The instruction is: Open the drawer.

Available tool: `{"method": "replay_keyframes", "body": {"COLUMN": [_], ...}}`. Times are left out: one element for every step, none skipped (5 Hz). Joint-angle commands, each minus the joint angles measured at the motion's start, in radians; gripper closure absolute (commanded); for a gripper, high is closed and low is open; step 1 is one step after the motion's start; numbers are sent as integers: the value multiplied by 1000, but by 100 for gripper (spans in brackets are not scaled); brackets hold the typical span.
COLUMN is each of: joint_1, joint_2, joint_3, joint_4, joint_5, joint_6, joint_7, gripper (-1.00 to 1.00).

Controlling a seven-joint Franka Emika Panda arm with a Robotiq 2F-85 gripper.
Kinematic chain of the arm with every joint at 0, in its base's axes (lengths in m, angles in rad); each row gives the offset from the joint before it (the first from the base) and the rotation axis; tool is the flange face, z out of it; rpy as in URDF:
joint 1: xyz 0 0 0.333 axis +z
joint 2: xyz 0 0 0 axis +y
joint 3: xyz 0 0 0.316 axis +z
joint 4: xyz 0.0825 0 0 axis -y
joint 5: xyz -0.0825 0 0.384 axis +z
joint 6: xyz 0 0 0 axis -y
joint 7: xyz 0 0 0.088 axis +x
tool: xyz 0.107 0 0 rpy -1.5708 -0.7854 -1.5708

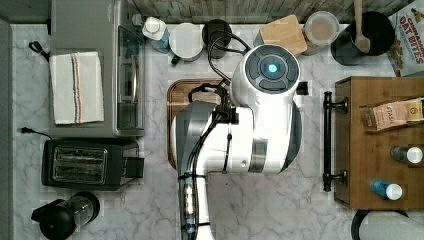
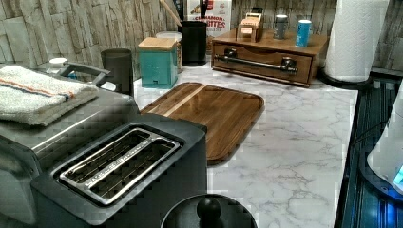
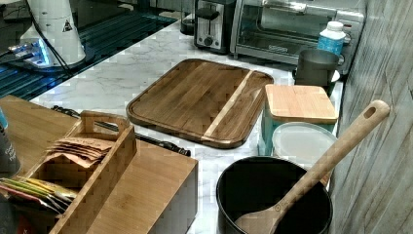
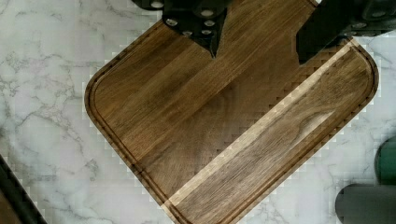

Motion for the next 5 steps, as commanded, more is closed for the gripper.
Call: {"method": "replay_keyframes", "body": {"joint_1": [-2,-2,-14,-48,-69], "joint_2": [0,0,-56,-65,-87], "joint_3": [2,2,-12,-39,-77], "joint_4": [-1,0,-113,-141,-192], "joint_5": [10,10,-26,-30,-75], "joint_6": [0,0,90,106,178], "joint_7": [-1,-1,-196,-359,-465], "gripper": [-100,-100,-100,-100,-100]}}
